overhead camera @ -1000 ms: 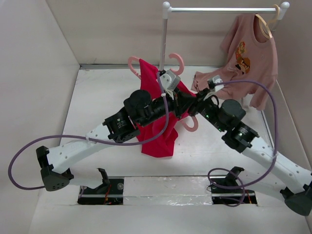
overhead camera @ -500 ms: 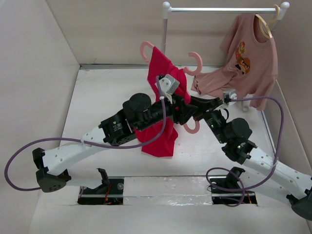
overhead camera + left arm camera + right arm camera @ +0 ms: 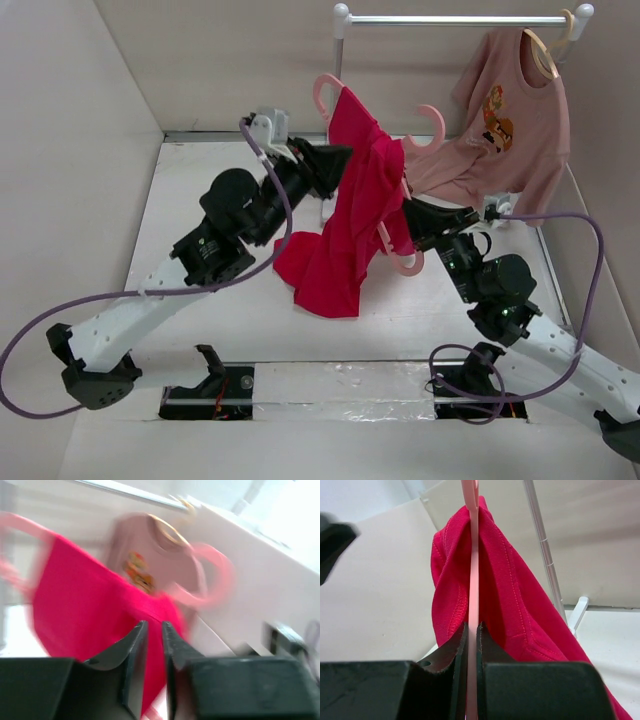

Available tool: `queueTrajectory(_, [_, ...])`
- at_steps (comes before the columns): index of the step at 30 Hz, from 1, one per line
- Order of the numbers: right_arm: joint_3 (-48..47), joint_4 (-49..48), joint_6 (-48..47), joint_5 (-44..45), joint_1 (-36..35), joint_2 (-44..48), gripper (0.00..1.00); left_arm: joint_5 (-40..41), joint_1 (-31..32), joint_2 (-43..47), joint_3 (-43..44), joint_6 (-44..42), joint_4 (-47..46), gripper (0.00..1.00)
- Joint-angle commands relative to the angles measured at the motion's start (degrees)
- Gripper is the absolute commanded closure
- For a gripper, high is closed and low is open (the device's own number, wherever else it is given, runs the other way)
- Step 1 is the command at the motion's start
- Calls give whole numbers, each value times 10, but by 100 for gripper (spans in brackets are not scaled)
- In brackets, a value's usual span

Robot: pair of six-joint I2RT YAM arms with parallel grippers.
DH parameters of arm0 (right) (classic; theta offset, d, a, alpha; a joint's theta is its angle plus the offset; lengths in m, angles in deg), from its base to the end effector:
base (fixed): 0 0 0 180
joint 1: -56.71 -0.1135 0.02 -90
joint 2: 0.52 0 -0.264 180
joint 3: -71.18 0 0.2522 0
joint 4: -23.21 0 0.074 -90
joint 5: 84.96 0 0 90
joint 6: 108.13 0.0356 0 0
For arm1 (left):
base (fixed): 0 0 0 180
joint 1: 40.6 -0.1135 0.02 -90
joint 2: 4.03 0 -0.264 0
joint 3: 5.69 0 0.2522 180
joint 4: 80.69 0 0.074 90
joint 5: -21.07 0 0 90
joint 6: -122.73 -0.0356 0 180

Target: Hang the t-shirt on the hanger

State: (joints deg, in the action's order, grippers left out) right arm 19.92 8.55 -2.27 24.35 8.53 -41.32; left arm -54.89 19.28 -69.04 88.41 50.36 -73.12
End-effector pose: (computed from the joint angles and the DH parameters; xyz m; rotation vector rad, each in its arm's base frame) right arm 0.1192 0.1156 0.3775 -0.0245 1.1947 0.7964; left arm 0.1228 -0.1945 0.5152 0.2400 1.2498 -1.0315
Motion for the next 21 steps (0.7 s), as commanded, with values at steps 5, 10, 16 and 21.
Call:
queueTrajectory(5, [2,-26,0,9,-3,49,100,-62,-149,-68,58,143,-43,86])
queueTrajectory(10, [-12,9,-3,-1,-3,44,100,-60,-149,-84,52,173,-58,55])
queueTrajectory(16, [-14,7,2,-18,-3,25,100,-77,-149,-136,69,190,-71,41])
queueTrajectory(21, [-19,7,-2,-14,-3,18,100,-60,-163,-172,94,187,-39,39])
